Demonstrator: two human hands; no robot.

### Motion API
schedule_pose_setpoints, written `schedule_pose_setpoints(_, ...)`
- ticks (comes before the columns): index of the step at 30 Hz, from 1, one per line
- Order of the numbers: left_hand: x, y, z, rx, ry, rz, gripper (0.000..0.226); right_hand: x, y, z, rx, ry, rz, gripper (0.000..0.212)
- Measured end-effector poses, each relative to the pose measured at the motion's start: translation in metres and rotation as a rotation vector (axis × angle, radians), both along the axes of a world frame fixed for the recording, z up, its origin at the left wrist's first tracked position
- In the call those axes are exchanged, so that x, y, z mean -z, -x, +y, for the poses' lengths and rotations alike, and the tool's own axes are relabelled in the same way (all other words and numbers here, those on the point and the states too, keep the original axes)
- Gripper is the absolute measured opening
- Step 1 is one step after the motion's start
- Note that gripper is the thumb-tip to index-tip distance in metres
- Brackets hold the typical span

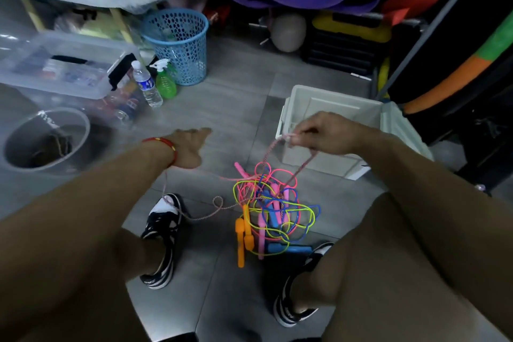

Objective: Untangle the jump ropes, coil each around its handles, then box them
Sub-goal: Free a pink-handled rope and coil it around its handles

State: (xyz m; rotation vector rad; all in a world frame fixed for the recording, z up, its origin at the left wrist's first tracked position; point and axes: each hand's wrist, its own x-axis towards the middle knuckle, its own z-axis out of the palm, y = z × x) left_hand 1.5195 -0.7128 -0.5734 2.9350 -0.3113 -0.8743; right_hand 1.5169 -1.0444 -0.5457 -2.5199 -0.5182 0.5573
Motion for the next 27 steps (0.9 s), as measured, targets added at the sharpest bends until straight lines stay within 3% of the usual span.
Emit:
schedule_pose_setpoints(2, -0.017, 0.025, -0.041, 0.058, 0.336, -0.051, 0.083, -0.009, 0.002, 0.04, -0.096, -0.01, -0.161, 0.018)
schedule_pose_setpoints(3, -0.018, 0.03, -0.052, 0.039, 0.502, -0.022, 0.076, -0.012, 0.005, 0.057, -0.122, -0.007, -0.202, 0.017)
schedule_pose_setpoints(5, -0.016, 0.033, -0.06, -0.044, 0.703, 0.03, 0.038, -0.011, 0.008, 0.077, -0.118, -0.035, -0.241, 0.019)
schedule_pose_setpoints(6, -0.02, 0.035, -0.057, -0.043, 0.708, 0.005, 0.021, -0.009, 0.009, 0.082, -0.117, -0.044, -0.258, 0.021)
schedule_pose_setpoints(9, -0.03, 0.027, -0.039, -0.06, 0.685, -0.14, 0.032, 0.0, -0.002, 0.073, -0.099, -0.01, -0.203, 0.028)
schedule_pose_setpoints(11, -0.033, 0.018, -0.021, -0.154, 0.72, -0.265, 0.035, 0.01, -0.013, 0.051, -0.102, 0.147, -0.108, 0.034)
schedule_pose_setpoints(14, -0.027, 0.003, 0.009, -0.372, 0.642, -0.453, 0.031, 0.028, -0.024, 0.012, -0.104, 0.271, 0.121, 0.026)
schedule_pose_setpoints(16, -0.021, -0.009, 0.027, -0.555, 0.609, -0.494, 0.025, 0.033, -0.027, 0.001, -0.093, 0.261, 0.159, 0.026)
schedule_pose_setpoints(18, -0.015, -0.018, 0.038, -0.599, 0.42, -0.442, 0.012, 0.03, -0.026, 0.006, -0.057, 0.188, 0.075, 0.019)
schedule_pose_setpoints(20, -0.011, -0.015, 0.037, -0.475, 0.051, -0.358, 0.037, 0.019, -0.02, 0.023, -0.017, 0.01, 0.011, 0.015)
schedule_pose_setpoints(21, -0.008, -0.009, 0.03, -0.356, -0.033, -0.344, 0.054, 0.012, -0.015, 0.032, -0.004, -0.067, 0.007, 0.014)
schedule_pose_setpoints(22, -0.005, -0.001, 0.02, -0.23, 0.024, -0.348, 0.07, 0.006, -0.011, 0.042, -0.012, -0.11, -0.02, 0.014)
schedule_pose_setpoints(24, -0.006, 0.021, -0.015, 0.006, 0.391, -0.282, 0.08, -0.002, -0.002, 0.06, -0.066, -0.095, -0.129, 0.015)
schedule_pose_setpoints(27, -0.005, 0.04, -0.052, 0.158, 0.675, -0.173, 0.041, -0.01, 0.007, 0.074, -0.135, -0.077, -0.255, 0.019)
